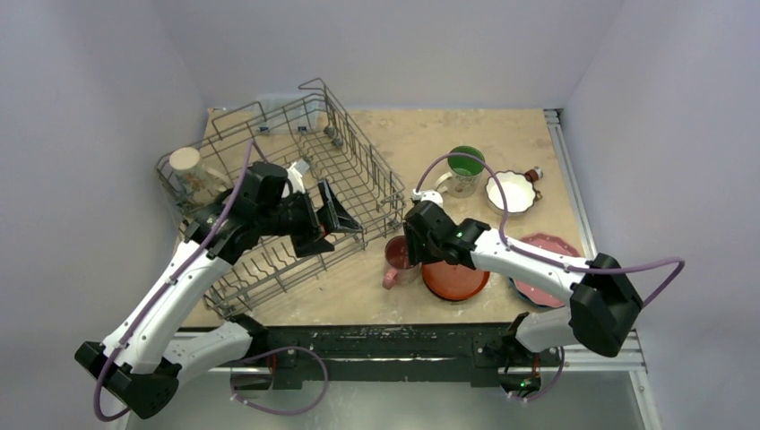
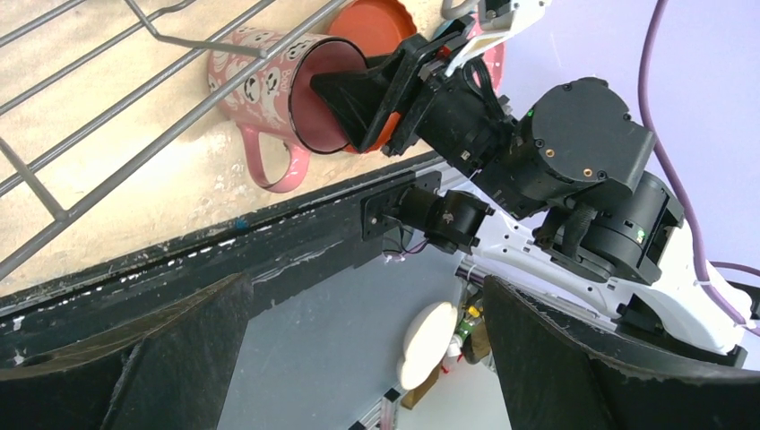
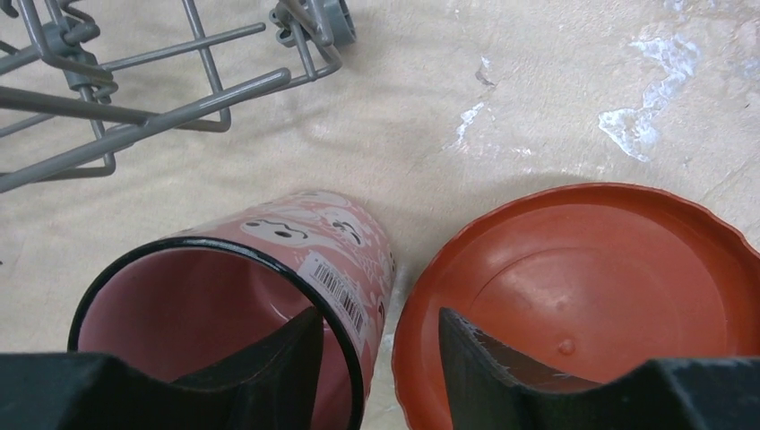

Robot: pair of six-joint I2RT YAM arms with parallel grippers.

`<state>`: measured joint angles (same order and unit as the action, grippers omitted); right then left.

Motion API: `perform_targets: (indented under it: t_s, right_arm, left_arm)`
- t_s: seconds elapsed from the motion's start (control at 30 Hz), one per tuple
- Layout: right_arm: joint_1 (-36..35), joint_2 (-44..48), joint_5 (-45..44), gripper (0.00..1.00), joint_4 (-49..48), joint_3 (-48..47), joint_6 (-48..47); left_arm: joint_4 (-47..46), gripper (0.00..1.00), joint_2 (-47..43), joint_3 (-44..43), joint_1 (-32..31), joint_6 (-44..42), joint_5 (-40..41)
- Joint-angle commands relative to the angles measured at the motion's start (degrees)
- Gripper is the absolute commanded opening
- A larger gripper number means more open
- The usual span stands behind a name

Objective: Load the mixed dishes into the dish rack

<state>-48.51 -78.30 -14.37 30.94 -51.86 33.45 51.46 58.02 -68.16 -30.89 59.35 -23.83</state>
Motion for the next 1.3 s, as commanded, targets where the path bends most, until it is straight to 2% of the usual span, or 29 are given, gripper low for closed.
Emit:
perform_targets:
  t_s: [0.0, 0.27, 0.4, 0.43, 0.63, 0.87, 0.93, 1.0, 1.1, 1.27]
  right_arm:
    - [-0.27, 1.10, -4.10, 0.44, -3.97, 1.40, 1.61]
    - [-0.44, 1.13, -3.18, 0.20, -6.04, 2.72, 0.35]
    - [-0.68, 0.35, -2.60, 0.02, -5.90, 2.66, -0.20]
    - [-0.77, 0.45, -2.41, 0.00, -5.74, 2.44, -0.51]
    - [-0.87, 5.34, 3.96, 0.00, -3.53, -0.05, -3.97]
    - [-0.84, 19.13, 15.98, 0.00, -7.05, -1.79, -11.09]
    - [-0.88, 22.83, 17.07, 0.00, -8.59, -2.45, -12.23]
    - [-0.88, 26.14, 16.97, 0.00, -11.07, -3.00, -11.68]
    - [-0.80, 29.41, 11.60, 0.00, -13.39, -5.54, -10.01]
    - [-0.35, 27.06, 6.09, 0.00, -15.09, -14.44, -8.35]
  left_arm:
    - [-0.45, 1.00, -1.15, 1.26, -0.26, -0.20, -1.05]
    - [-1.44, 1.00, 0.28, 0.64, -0.30, -0.32, -1.74]
    - [-1.26, 1.00, 2.02, -2.40, -0.30, -0.97, -1.91]
    - [-0.87, 1.00, 2.42, -3.16, -0.31, -1.32, -1.97]
    - [1.73, 1.00, 3.55, -6.39, -0.30, -3.11, -1.84]
    - [1.75, 1.00, 2.83, -8.97, -0.09, -2.85, 0.17]
    - [0.22, 1.00, 2.33, -9.60, 0.23, -1.59, -0.09]
    - [-3.03, 1.00, 0.95, -9.11, 0.62, 0.53, -0.63]
    - [-11.71, 1.00, -2.23, -5.97, 2.03, 5.65, -2.84]
    - [-28.16, 1.00, -4.10, -1.08, 3.15, 14.37, -8.78]
